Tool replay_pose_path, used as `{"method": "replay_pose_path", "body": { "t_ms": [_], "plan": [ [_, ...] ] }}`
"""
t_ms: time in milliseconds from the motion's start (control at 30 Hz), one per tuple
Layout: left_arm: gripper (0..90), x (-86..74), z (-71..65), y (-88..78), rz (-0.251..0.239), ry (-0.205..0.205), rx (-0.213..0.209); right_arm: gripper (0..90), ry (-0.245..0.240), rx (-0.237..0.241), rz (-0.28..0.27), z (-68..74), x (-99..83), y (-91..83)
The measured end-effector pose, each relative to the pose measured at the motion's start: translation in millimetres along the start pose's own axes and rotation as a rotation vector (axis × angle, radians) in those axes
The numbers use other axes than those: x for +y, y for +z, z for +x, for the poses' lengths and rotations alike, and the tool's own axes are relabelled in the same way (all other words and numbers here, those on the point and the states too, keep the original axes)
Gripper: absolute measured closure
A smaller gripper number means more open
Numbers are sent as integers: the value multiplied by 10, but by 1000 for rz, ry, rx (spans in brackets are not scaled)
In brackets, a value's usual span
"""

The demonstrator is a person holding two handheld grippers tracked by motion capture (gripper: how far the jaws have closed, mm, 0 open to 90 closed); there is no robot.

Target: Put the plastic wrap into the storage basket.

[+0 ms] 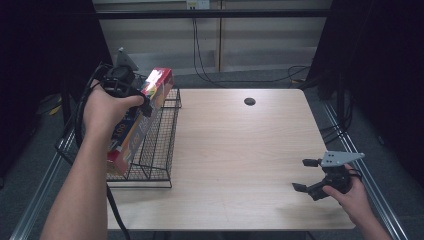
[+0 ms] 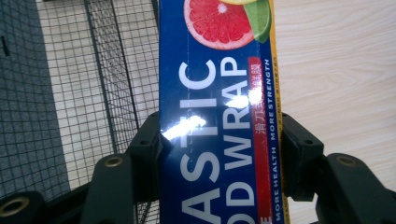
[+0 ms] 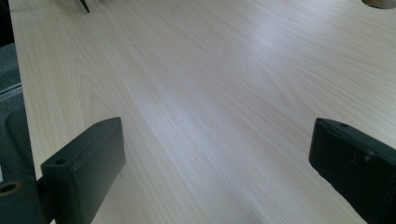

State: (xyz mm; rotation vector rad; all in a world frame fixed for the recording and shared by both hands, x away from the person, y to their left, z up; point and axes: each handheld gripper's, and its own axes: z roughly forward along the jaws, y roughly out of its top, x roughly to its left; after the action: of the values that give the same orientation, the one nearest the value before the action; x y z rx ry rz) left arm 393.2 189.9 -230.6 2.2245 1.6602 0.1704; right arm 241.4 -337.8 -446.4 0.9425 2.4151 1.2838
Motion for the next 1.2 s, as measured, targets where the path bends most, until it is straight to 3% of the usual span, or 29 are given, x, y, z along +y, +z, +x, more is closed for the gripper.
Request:
{"method": "replay_pose_path", "body": {
  "t_ms": [1200],
  "plan": [
    [436,-123,373,-41,-9,-91,53,31,-4,6,-1,3,12,22]
  ]
}}
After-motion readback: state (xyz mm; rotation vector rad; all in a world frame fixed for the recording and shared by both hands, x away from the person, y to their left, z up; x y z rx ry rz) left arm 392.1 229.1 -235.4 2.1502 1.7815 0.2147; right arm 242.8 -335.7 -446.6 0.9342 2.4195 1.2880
